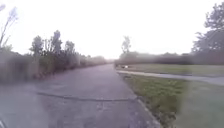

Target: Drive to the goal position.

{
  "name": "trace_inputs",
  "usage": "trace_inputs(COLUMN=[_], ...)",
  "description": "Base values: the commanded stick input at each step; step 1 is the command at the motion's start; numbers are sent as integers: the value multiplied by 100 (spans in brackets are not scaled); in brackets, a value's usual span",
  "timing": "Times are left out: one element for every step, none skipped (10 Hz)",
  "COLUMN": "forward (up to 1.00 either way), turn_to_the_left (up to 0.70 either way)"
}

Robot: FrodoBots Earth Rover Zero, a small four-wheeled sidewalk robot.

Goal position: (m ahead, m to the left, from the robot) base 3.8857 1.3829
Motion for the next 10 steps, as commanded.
trace_inputs(forward=[70, 70, 70, 70, 70, 70, 70, 70, 70, 70], turn_to_the_left=[0, 0, 0, 0, 0, 0, -1, -7, -12, -14])
